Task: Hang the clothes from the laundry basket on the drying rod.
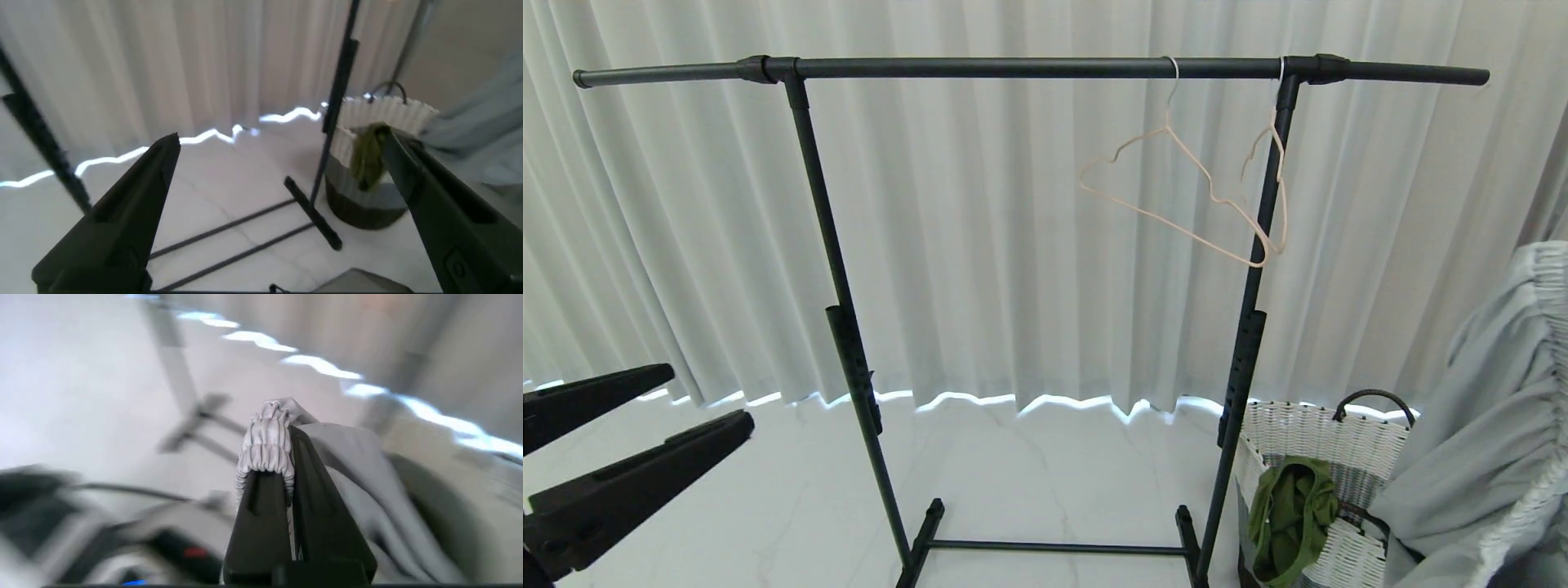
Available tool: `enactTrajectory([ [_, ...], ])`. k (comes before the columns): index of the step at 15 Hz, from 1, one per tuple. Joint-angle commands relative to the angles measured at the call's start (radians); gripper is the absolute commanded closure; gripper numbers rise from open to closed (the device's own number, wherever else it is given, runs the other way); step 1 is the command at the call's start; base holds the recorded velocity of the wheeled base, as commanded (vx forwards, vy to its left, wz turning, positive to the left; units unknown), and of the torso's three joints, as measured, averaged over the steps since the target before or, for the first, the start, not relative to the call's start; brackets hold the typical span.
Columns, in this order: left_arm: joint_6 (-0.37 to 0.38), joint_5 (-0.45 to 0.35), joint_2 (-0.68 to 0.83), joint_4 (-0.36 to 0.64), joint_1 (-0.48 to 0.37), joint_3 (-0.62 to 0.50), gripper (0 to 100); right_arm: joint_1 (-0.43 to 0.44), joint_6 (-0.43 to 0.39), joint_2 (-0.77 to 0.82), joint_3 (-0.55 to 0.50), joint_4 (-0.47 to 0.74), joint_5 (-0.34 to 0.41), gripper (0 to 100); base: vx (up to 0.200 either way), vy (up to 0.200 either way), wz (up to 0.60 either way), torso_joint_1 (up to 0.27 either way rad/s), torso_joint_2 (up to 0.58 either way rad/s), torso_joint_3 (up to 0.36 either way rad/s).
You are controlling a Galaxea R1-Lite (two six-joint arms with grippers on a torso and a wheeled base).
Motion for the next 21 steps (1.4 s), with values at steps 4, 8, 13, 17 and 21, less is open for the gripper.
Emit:
enactTrajectory([
  [4,-0.004,0.006,0.136,-0.001,-0.199,0.009,0,0.115,0.068,0.243,-0.032,-0.166,0.096,100,0.0,0.0,0.0,0.0,0.0,0.0],
  [8,-0.012,0.104,0.296,-0.001,-0.41,-0.031,0,0.115,0.065,0.283,0.016,-0.212,0.09,100,0.0,0.0,0.0,0.0,0.0,0.0],
  [13,-0.354,0.342,0.626,-0.135,-0.815,-0.148,0,0.117,0.063,0.283,0.046,-0.228,0.093,100,0.0,0.0,0.0,0.0,0.0,0.0],
  [17,-0.355,0.345,0.802,-0.142,-0.847,-0.201,0,0.128,0.063,0.278,0.045,-0.249,0.099,100,0.0,0.0,0.0,0.0,0.0,0.0],
  [21,-0.359,0.348,0.969,-0.162,-0.772,-0.309,0,0.158,0.065,0.263,0.043,-0.274,0.1,100,0.0,0.0,0.0,0.0,0.0,0.0],
])
